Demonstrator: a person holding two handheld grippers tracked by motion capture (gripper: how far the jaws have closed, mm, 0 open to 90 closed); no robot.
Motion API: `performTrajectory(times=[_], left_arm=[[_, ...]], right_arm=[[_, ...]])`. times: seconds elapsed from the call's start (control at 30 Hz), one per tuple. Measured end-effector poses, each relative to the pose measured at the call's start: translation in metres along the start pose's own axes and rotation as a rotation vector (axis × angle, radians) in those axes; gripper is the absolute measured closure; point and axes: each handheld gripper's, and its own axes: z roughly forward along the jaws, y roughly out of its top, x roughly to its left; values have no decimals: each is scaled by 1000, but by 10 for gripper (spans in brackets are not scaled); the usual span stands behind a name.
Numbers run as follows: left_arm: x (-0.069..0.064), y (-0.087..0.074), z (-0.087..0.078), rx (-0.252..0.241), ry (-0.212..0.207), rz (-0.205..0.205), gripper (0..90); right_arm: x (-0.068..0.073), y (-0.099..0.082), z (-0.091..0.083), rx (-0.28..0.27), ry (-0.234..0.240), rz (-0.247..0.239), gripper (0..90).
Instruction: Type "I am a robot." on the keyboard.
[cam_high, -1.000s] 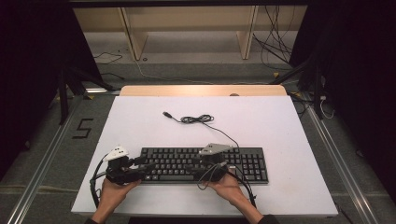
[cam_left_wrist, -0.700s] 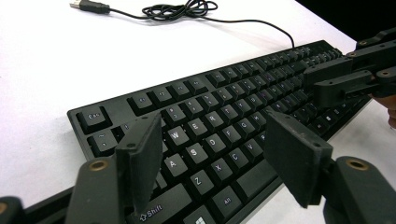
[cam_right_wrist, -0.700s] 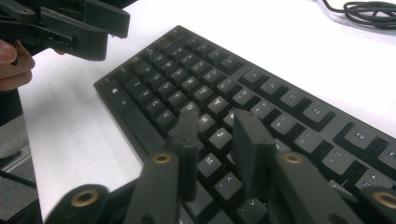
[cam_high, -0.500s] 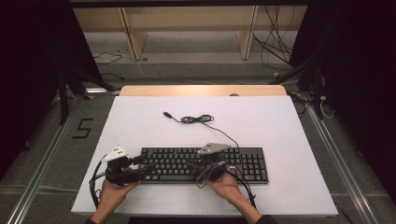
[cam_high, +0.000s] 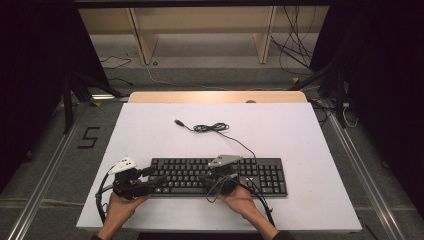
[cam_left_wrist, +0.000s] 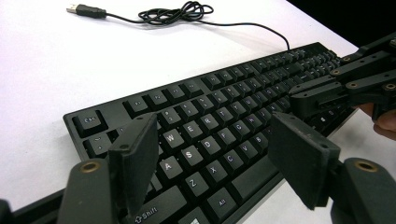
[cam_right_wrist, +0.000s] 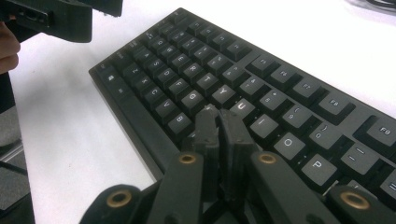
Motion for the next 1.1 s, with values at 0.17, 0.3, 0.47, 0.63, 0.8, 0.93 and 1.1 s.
performTrajectory(times=[0.17, 0.3, 0.47, 0.63, 0.8, 0.93, 1.1], left_arm=[[0, 0, 0, 1, -1, 6, 326], [0, 0, 0, 1, -2, 8, 324], [-1, 0, 0, 1, -2, 11, 323], [-1, 0, 0, 0, -2, 11, 322], [-1, 0, 0, -2, -2, 11, 322], [-1, 0, 0, -2, -3, 11, 322], [-1, 0, 0, -2, -3, 10, 321]], right_arm=[[0, -1, 2, 8, -1, -6, 884], [1, -1, 4, 14, -2, -8, 891], [1, -2, 5, 23, -3, -4, 898], [2, -2, 7, 29, -4, -6, 900], [2, -3, 8, 35, -4, -7, 900], [2, -3, 9, 42, -4, -8, 900], [3, -5, 12, 58, -8, -13, 900]])
